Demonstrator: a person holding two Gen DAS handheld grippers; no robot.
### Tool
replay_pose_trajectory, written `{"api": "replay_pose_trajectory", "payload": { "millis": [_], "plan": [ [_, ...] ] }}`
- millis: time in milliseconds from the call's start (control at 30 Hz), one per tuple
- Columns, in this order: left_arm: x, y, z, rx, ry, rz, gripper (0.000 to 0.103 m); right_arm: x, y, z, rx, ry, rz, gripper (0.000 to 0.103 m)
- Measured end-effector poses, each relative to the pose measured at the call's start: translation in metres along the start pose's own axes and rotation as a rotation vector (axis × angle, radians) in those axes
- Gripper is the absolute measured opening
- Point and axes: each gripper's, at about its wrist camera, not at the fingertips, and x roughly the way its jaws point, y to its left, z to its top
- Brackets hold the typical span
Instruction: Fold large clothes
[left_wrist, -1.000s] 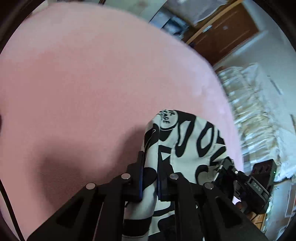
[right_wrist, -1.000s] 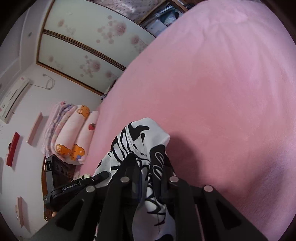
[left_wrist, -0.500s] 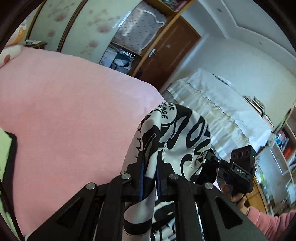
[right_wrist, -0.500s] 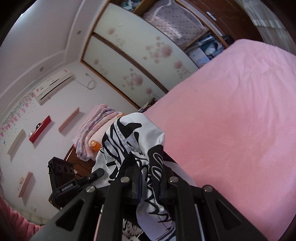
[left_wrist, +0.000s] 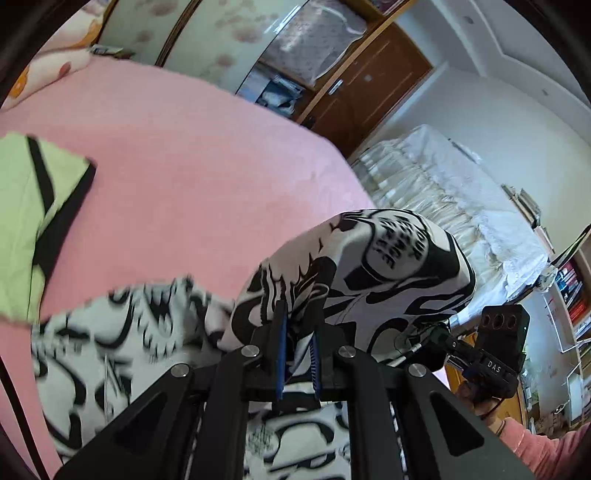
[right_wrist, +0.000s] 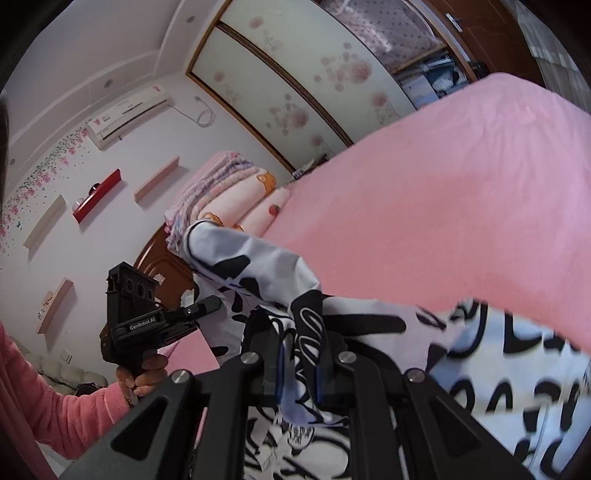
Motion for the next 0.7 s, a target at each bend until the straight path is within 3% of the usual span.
{"api": "replay_pose_trajectory", "payload": {
  "millis": [200, 433, 567, 700],
  "plan": [
    [0.004, 0.010, -0.050, -0.052, 0.105, 0.043, 0.009, 0.003, -0.024, -0.040, 0.107, 0.067, -0.087, 0.015],
    [-0.001, 0.015, -0.088, -0.116, 0.174, 0.112, 0.029, 0.005, -0.046, -0.078, 0.237, 0.209, -0.230, 0.025],
    [-0.009, 0.012, -0.103, -0.126, 0.210, 0.130, 0.035, 0.000, -0.055, -0.093, 0.368, 0.300, -0.278, 0.033],
    [-0.019, 0.010, -0.114, -0.141, 0.250, 0.150, 0.049, -0.016, -0.056, -0.109, 0.448, 0.321, -0.317, 0.042]
  ]
}}
